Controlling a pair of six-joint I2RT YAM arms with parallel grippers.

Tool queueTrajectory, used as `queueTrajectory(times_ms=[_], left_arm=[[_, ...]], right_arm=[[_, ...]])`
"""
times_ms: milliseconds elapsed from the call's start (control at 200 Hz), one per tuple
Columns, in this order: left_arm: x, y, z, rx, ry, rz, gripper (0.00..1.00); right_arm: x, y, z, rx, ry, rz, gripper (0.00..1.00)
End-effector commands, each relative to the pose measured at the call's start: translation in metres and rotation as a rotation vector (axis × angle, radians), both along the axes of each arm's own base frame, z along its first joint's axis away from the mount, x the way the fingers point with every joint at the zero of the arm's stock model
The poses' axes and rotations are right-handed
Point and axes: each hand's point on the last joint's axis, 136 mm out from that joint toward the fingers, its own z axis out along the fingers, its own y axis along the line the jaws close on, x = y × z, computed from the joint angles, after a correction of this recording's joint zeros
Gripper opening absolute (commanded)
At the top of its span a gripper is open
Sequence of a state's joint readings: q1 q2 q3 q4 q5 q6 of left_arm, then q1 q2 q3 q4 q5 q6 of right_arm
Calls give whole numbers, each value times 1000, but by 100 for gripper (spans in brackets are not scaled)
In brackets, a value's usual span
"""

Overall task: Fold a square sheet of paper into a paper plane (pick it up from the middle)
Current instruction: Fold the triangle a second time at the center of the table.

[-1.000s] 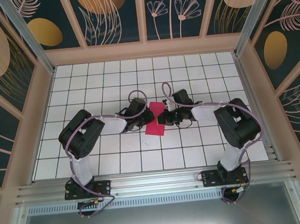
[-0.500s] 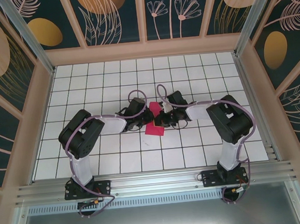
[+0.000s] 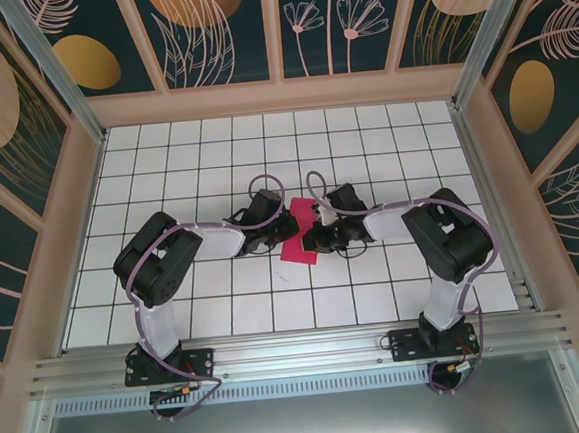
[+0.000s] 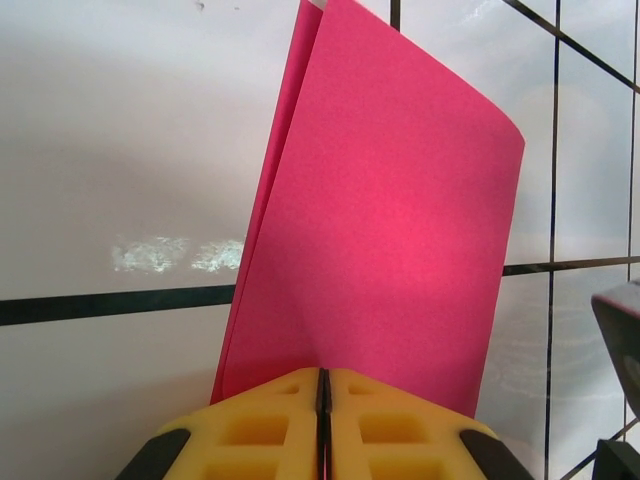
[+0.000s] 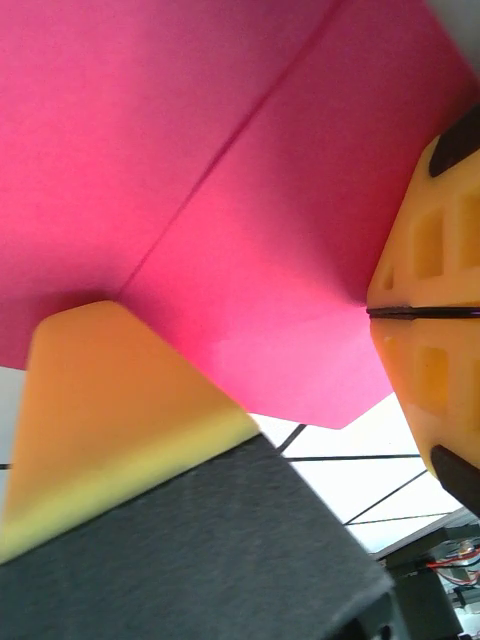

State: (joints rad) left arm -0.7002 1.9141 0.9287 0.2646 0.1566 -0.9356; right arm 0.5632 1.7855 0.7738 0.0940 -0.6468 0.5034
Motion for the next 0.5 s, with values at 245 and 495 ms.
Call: queueTrajectory(times_ms=[245, 495], left_arm=[[-17, 18, -36, 105, 99, 9, 12], [-16, 15, -31, 94, 91, 1, 13]], right_arm=[[-55, -25, -13, -55, 101, 71, 14], [-65, -37, -10, -82, 99, 63, 15]])
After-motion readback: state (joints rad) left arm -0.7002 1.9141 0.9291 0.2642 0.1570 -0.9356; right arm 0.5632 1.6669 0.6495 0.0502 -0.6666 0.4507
